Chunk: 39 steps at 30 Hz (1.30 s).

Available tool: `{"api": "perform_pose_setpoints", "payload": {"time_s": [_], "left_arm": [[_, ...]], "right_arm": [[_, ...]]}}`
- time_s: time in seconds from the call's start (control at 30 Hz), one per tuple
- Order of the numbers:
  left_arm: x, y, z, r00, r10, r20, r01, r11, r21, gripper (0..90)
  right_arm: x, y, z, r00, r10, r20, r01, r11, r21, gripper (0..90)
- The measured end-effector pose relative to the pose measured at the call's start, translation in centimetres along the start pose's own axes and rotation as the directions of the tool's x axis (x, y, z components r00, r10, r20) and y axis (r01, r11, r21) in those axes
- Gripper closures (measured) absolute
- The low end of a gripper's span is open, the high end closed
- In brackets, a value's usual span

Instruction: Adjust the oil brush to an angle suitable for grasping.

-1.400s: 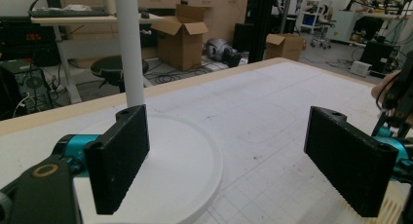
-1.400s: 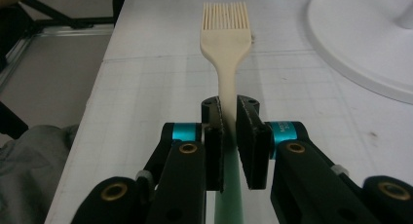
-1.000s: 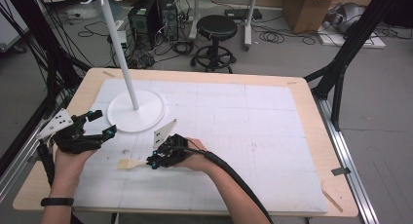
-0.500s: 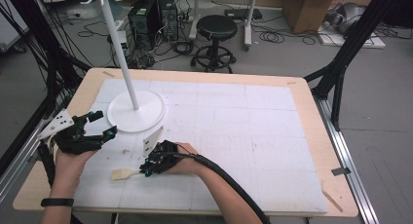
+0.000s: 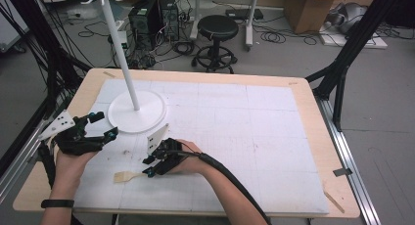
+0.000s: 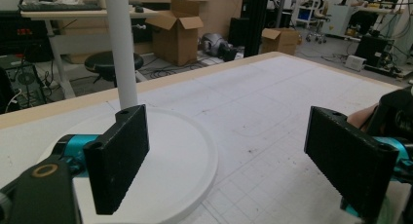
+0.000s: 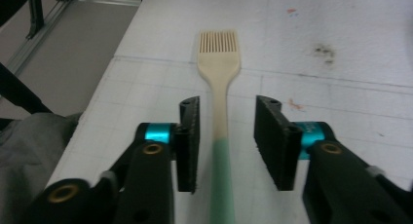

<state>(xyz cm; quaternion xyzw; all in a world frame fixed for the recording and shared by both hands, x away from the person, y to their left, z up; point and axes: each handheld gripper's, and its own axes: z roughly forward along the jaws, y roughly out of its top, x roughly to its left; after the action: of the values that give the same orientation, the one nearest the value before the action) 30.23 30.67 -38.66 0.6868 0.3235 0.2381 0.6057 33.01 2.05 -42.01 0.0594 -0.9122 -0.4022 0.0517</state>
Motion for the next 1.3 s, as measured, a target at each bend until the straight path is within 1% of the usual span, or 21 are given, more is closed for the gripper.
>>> {"api": "perform_pose_setpoints", "payload": {"time_s": [0.03, 0.1, 0.13, 0.2, 0.33, 0.43, 0.53, 0.57, 0.6, 0.63, 0.67, 0.7, 0.77, 0.8, 0.87, 0.9, 0.97, 1.07, 1.1, 1.17, 1.3], "left_arm": [[0.0, 0.0, 0.0, 1.0000, 0.001, 0.000, -0.001, 1.0000, 0.000, 17.0], [0.0, 0.0, 0.0, 1.0000, 0.000, -0.001, 0.000, 1.0000, 0.001, 17.0], [0.0, 0.0, 0.0, 1.0000, 0.000, -0.001, 0.000, 1.0000, 0.001, 17.0], [0.0, 0.0, 0.0, 1.0000, 0.001, -0.002, -0.001, 1.0000, 0.004, 17.0], [0.0, -0.1, 0.1, 1.0000, 0.002, -0.002, -0.002, 1.0000, 0.009, 17.0], [0.0, -0.1, 0.1, 1.0000, 0.003, -0.002, -0.003, 0.9999, 0.011, 17.0], [0.0, -0.2, 0.1, 1.0000, 0.005, -0.004, -0.005, 0.9999, 0.014, 16.9], [0.0, -0.2, 0.1, 1.0000, 0.005, -0.006, -0.005, 0.9999, 0.017, 16.9], [0.0, -0.2, 0.1, 1.0000, 0.003, -0.007, -0.003, 0.9998, 0.018, 16.9], [0.0, -0.2, 0.1, 1.0000, 0.003, -0.006, -0.003, 0.9998, 0.018, 16.9], [0.0, -0.2, 0.1, 1.0000, 0.005, -0.006, -0.005, 0.9998, 0.020, 16.9], [0.0, -0.2, 0.2, 1.0000, 0.006, -0.005, -0.006, 0.9997, 0.022, 16.9], [-0.1, -0.3, 0.2, 1.0000, 0.008, -0.005, -0.008, 0.9997, 0.025, 16.9], [-0.1, -0.3, 0.3, 1.0000, 0.008, -0.005, -0.008, 0.9996, 0.026, 16.9], [-0.1, -0.3, 0.3, 1.0000, 0.007, -0.004, -0.007, 0.9996, 0.027, 16.9], [-0.1, -0.3, 0.4, 1.0000, 0.008, -0.005, -0.008, 0.9995, 0.031, 16.9], [-0.1, -0.3, 0.4, 0.9999, 0.009, -0.004, -0.009, 0.9994, 0.033, 16.9], [-0.1, -0.4, 0.5, 1.0000, 0.009, -0.004, -0.009, 0.9994, 0.035, 16.9], [-0.1, -0.4, 0.5, 1.0000, 0.009, -0.003, -0.009, 0.9993, 0.035, 16.9], [-0.1, -0.4, 0.6, 1.0000, 0.008, -0.003, -0.008, 0.9992, 0.038, 16.9], [-0.1, -0.5, 0.7, 0.9999, 0.010, -0.003, -0.009, 0.9991, 0.042, 16.9]], "right_arm": [[0.0, 0.0, -0.4, 1.0000, -0.004, 0.003, 0.004, 1.000, -0.007, 56.9], [0.1, 0.0, -1.4, 0.9998, 0.010, 0.019, -0.009, 0.999, -0.034, 50.5], [0.2, -0.1, -1.9, 0.9996, 0.022, 0.016, -0.021, 0.999, -0.037, 49.3], [0.2, -0.3, -2.9, 0.9992, 0.023, 0.034, -0.021, 0.998, -0.055, 43.8], [0.4, -1.2, -5.5, 0.9961, 0.055, 0.069, -0.049, 0.995, -0.093, 39.1], [0.7, -2.2, -7.9, 0.9909, 0.097, 0.093, -0.086, 0.989, -0.124, 35.4], [1.1, -3.5, -10.2, 0.9841, 0.119, 0.132, -0.097, 0.981, -0.165, 31.5], [1.3, -4.1, -10.9, 0.9799, 0.134, 0.147, -0.108, 0.979, -0.174, 30.7], [1.7, -5.2, -12.2, 0.9725, 0.151, 0.177, -0.114, 0.972, -0.203, 28.5], [1.7, -5.2, -12.2, 0.9725, 0.151, 0.177, -0.114, 0.972, -0.203, 28.5], [1.9, -5.6, -12.7, 0.9692, 0.167, 0.181, -0.128, 0.969, -0.211, 27.6], [2.1, -6.3, -13.4, 0.9617, 0.180, 0.207, -0.132, 0.965, -0.227, 26.1], [2.6, -7.5, -14.5, 0.9504, 0.212, 0.228, -0.155, 0.957, -0.244, 25.0], [2.7, -8.1, -15.0, 0.9420, 0.222, 0.252, -0.157, 0.954, -0.254, 24.2], [3.2, -9.3, -15.9, 0.9284, 0.255, 0.270, -0.176, 0.942, -0.284, 23.0], [3.3, -10.0, -16.4, 0.9222, 0.258, 0.288, -0.171, 0.940, -0.294, 22.9], [3.7, -11.3, -17.2, 0.9078, 0.283, 0.310, -0.180, 0.930, -0.321, 21.9], [4.2, -13.0, -18.4, 0.8799, 0.336, 0.336, -0.211, 0.910, -0.356, 20.7], [4.5, -13.7, -18.9, 0.8655, 0.350, 0.358, -0.213, 0.904, -0.369, 20.5], [4.8, -14.6, -19.5, 0.8492, 0.374, 0.373, -0.223, 0.894, -0.388, 19.7], [5.4, -16.5, -20.7, 0.8106, 0.415, 0.414, -0.244, 0.881, -0.405, 19.0]]}}
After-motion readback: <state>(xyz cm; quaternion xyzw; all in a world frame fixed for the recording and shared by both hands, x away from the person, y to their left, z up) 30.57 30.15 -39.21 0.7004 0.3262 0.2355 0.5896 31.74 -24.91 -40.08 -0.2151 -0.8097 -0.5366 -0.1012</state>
